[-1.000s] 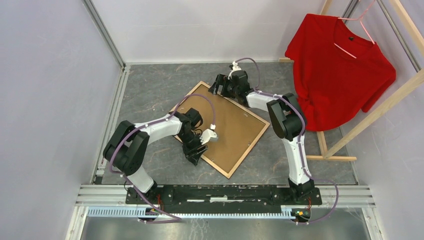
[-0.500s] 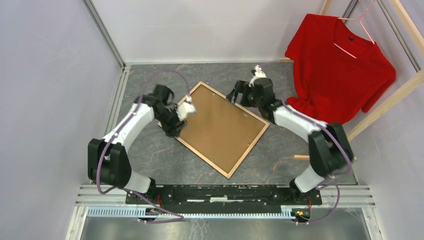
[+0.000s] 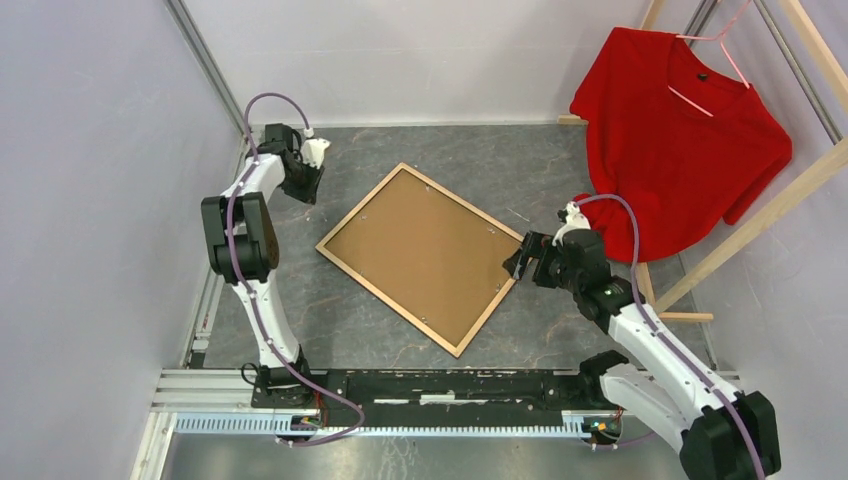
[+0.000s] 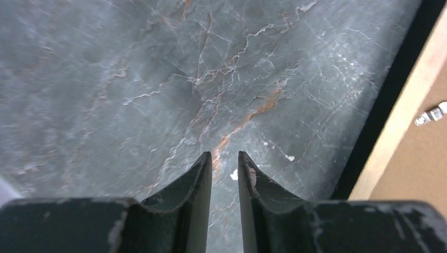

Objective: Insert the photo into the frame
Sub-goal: Adjust the photo frame at the center of the board.

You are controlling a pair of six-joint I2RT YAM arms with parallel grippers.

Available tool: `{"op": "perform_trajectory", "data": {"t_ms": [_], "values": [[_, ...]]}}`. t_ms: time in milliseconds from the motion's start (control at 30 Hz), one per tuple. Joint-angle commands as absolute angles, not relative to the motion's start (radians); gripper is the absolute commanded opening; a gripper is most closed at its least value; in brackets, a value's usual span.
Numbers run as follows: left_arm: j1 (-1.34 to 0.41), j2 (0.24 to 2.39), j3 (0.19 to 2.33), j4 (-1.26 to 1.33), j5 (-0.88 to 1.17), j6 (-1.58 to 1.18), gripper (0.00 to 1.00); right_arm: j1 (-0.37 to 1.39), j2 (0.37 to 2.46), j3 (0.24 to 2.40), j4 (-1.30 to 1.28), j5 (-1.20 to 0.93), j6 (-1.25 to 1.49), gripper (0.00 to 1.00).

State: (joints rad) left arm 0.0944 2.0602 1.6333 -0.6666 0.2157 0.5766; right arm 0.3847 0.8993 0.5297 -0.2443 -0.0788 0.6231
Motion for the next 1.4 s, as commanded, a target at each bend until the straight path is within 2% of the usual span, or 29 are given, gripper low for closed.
{"op": "perform_trajectory", "data": {"t_ms": [0, 200, 400, 567, 867, 1133, 1367], "values": [[0.095, 2.106, 1.645, -0.61, 0.247, 0.4, 0.31, 0.36, 0.868, 0.455, -0.288, -0.115, 0.624, 0.98], [0.083, 2.118, 1.552, -0.623, 0.321, 0.415, 0.31, 0.309, 1.016, 0.384, -0.066, -0.229, 0.663, 0.98], [0.054, 1.995, 1.345, -0.653, 0.339, 0.545, 0.3, 0.259, 1.223, 0.423, 0.152, -0.325, 0.67, 0.98], [0.034, 1.859, 1.152, -0.703, 0.365, 0.685, 0.3, 0.237, 1.354, 0.524, 0.145, -0.316, 0.627, 0.98], [-0.043, 1.659, 0.934, -0.874, 0.431, 0.939, 0.3, 0.227, 1.45, 0.647, 0.14, -0.299, 0.614, 0.98], [-0.069, 1.549, 0.907, -0.975, 0.559, 1.014, 0.39, 0.224, 1.569, 0.878, 0.004, -0.178, 0.525, 0.98], [0.049, 1.575, 0.968, -0.961, 0.546, 0.955, 0.44, 0.237, 1.415, 0.869, -0.044, -0.006, 0.512, 0.98]]}}
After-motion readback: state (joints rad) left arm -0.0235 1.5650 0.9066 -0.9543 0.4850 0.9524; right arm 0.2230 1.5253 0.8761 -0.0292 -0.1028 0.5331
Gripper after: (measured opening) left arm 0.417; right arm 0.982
